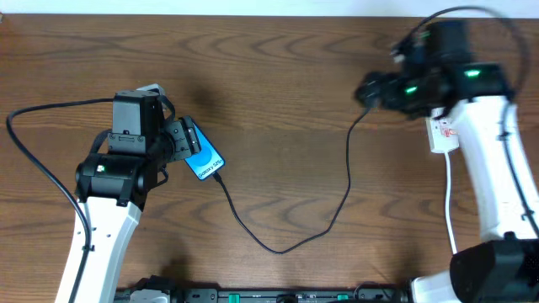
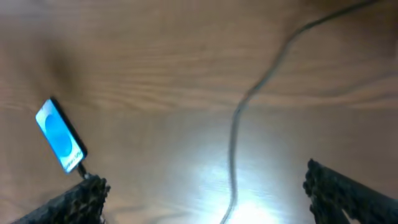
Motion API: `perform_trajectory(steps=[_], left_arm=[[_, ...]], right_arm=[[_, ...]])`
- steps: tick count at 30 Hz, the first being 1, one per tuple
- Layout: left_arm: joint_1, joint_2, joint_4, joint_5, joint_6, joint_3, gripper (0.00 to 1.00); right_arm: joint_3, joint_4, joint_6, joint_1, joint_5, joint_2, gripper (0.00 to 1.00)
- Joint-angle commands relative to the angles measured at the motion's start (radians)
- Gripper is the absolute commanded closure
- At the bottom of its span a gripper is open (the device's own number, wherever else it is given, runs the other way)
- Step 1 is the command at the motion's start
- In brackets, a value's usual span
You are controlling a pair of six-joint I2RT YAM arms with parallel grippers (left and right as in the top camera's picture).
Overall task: Plug charger to phone and switch on socket
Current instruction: 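Move the right gripper right to the white power strip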
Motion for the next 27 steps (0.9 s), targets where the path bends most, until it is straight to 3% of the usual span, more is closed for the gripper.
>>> perform_trajectory(steps=[1,13,27], left_arm=[[-0.002,0.004,-0.003,-0.012,0.012,0.008,0.22],[-0.002,0.004,-0.003,-0.012,0.012,0.008,0.22],[-0.002,0.005,-0.004,-0.012,0.012,0.008,0.22]], right_arm=[[0.077,-0.024,-0.122,-0.154,-0.053,-0.016,0.01],[0.088,-0.008,-0.303,-0.487,-0.162,0.031,0.01],[0.156,-0.003,-0.442,-0.519,-0.166,0.314,0.01]])
